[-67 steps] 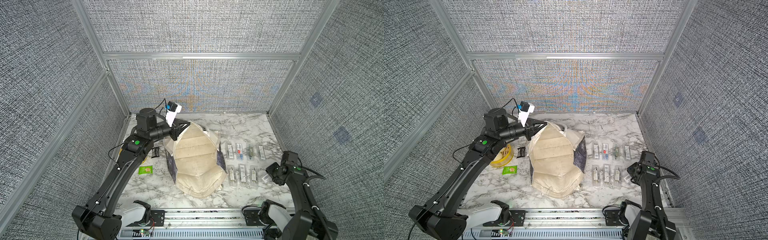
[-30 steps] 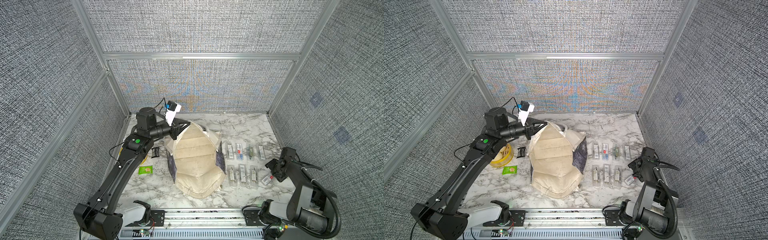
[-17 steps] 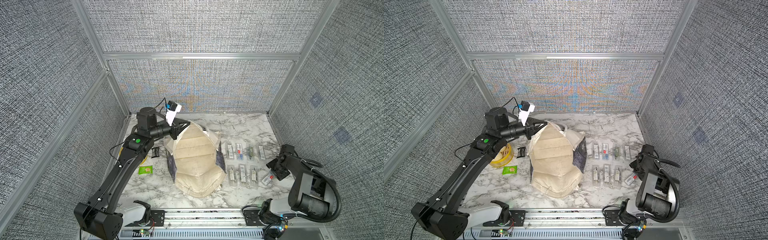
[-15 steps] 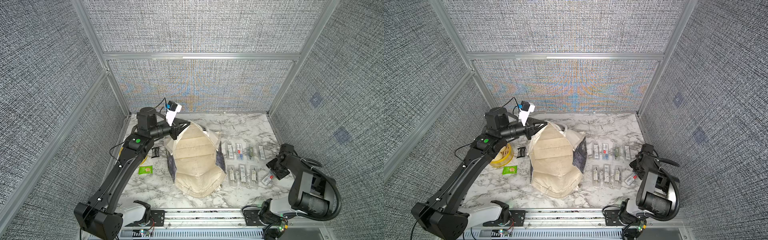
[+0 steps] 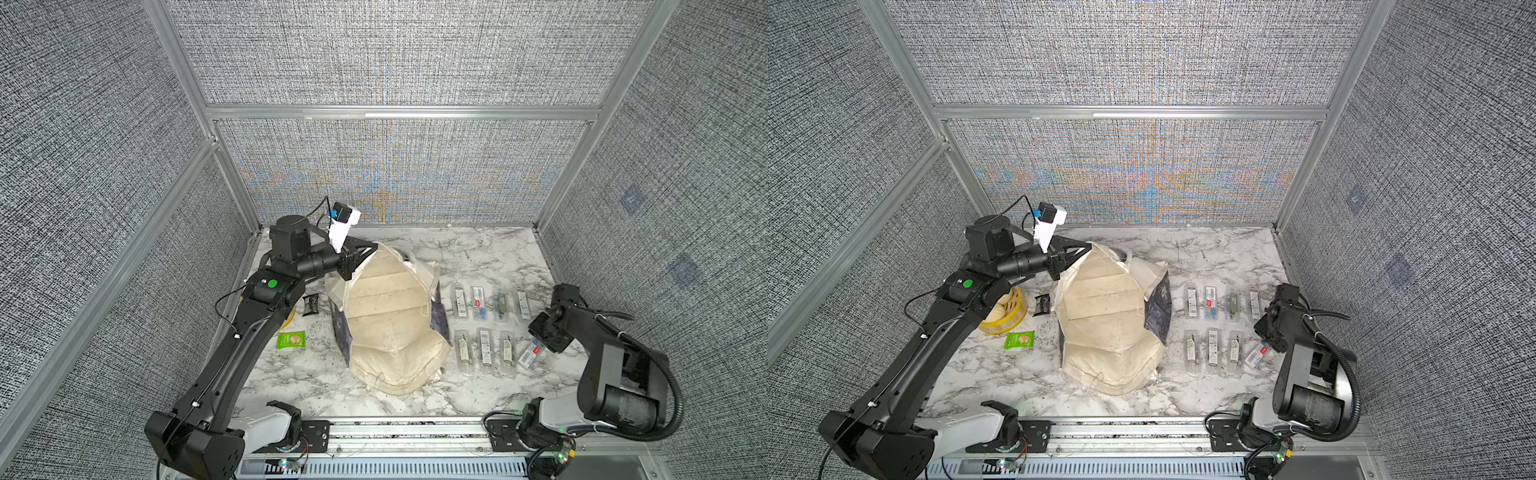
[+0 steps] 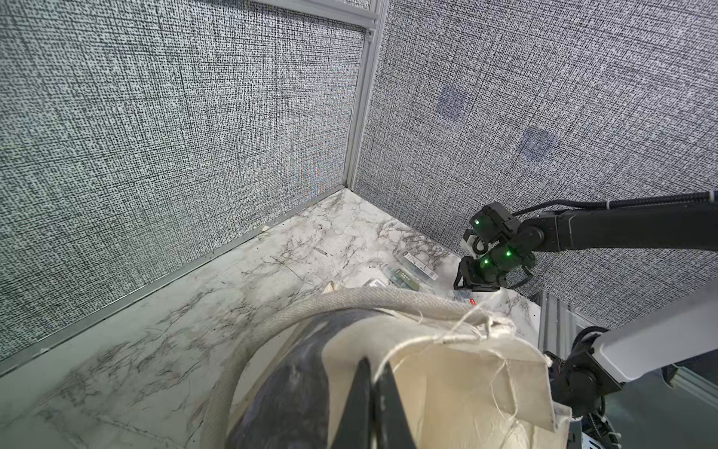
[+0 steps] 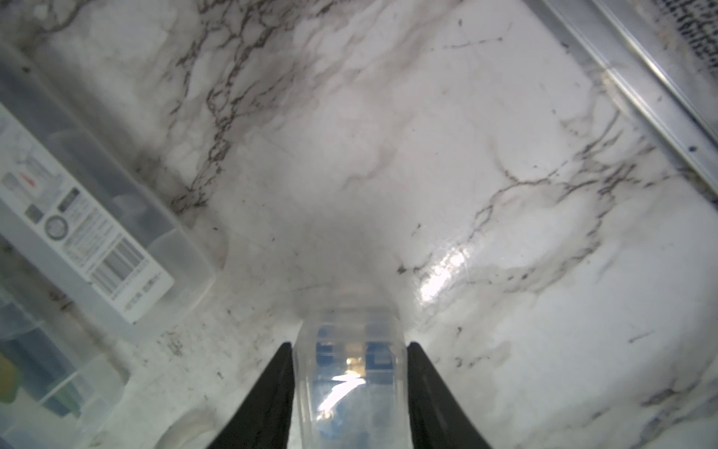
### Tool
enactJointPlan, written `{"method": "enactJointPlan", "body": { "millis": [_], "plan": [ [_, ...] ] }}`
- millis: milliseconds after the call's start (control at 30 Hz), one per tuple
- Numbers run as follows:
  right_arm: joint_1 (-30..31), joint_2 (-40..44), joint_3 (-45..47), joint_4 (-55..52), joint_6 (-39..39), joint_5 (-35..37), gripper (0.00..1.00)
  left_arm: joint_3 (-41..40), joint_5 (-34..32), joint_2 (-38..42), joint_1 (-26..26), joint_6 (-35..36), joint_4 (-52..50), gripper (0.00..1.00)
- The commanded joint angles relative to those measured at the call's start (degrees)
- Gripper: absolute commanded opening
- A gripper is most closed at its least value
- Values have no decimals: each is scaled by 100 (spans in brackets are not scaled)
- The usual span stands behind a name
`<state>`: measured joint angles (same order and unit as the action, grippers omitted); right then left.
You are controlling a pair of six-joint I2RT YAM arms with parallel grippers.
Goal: Take out the compass set from the canvas bag
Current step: Adjust the compass set at the center of the board.
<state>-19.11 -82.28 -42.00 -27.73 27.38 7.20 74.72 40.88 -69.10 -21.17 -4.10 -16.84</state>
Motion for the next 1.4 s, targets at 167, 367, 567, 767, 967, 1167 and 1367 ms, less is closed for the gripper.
{"method": "enactJointPlan", "body": {
  "millis": [167,367,567,767,967,1167,1367],
  "plan": [
    [436,27,287,631,-812,270,43,16,154,-55,51,-143,382,0],
    [532,142,377,821,-1087,279,44,-10,218,-34,121,-223,472,0],
    [669,298,295,558,-1064,577,63,-27,226,-15,147,-241,502,0],
    [731,634,263,261,-982,685,68,-33,245,-5,177,-266,529,0],
    [813,1499,-224,-476,-927,668,67,-27,277,-33,200,-285,542,0],
    [1359,2948,-1298,-1323,-1015,-2083,63,16,236,-92,201,-327,540,0],
    [3373,3940,-1870,-1422,-975,-2839,58,124,82,-190,183,-424,475,0]
  ]
}}
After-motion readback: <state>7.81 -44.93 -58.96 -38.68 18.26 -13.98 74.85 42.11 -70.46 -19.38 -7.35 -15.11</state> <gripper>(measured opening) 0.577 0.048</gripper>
